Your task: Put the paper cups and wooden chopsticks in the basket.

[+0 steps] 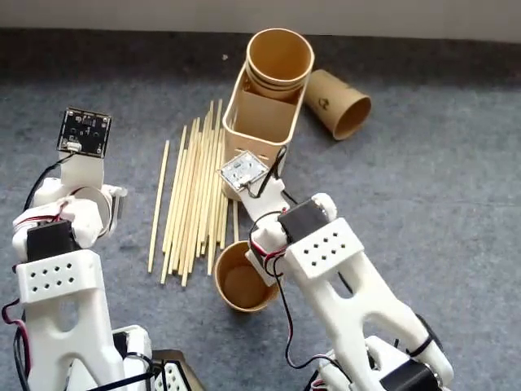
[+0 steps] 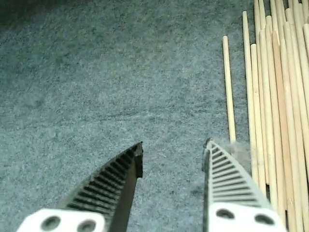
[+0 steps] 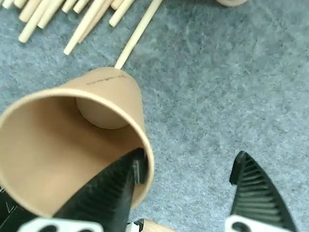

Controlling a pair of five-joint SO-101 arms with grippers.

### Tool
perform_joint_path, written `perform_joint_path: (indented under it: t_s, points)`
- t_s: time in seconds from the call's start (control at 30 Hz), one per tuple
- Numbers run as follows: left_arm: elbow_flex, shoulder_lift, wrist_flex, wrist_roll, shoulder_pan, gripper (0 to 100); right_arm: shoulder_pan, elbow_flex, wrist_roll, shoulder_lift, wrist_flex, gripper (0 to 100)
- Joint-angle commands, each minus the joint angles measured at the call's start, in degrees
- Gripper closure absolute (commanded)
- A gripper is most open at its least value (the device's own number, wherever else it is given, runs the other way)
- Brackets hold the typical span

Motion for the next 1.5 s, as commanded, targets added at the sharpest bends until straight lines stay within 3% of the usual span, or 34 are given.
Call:
perform_joint_path:
  t_s: [0.0,0.13,0.2,0.27,0.47,0.7,0.8,1.13,1.27,1.47]
  points:
    - [-2.1,-0.6,0.1,0.3,-0.6,78,-0.2,2.6,0.8,0.8,-3.7,71.3]
    - [-2.0,-0.4,0.3,0.3,-0.6,78,-0.2,3.8,0.8,1.5,-5.6,73.3]
    - [-2.0,-0.3,0.3,0.3,-0.6,78,-0.2,3.6,0.8,1.5,-5.2,83.1]
    - [-2.0,-0.3,0.3,0.3,-0.6,78,-0.1,2.9,0.6,0.8,-5.1,99.2]
    - [-0.2,-0.7,0.0,0.3,-0.6,78,7.3,-11.1,1.1,1.1,2.6,99.1]
    - [0.7,-0.5,-0.1,0.3,-0.4,78,18.1,-51.6,6.1,10.2,20.5,99.3]
    - [0.8,-0.5,0.0,0.3,-0.5,78,22.7,-64.0,5.6,16.3,20.4,99.3]
    - [6.4,-0.7,-5.4,0.3,-0.6,78,23.7,-98.4,-0.6,27.9,13.0,99.3]
    - [8.5,-0.7,-8.6,0.3,-0.6,78,23.6,-101.1,-1.0,30.9,10.1,99.3]
    - [8.6,-0.7,-9.0,0.3,-0.6,78,23.9,-96.1,-0.9,40.4,-3.2,99.3]
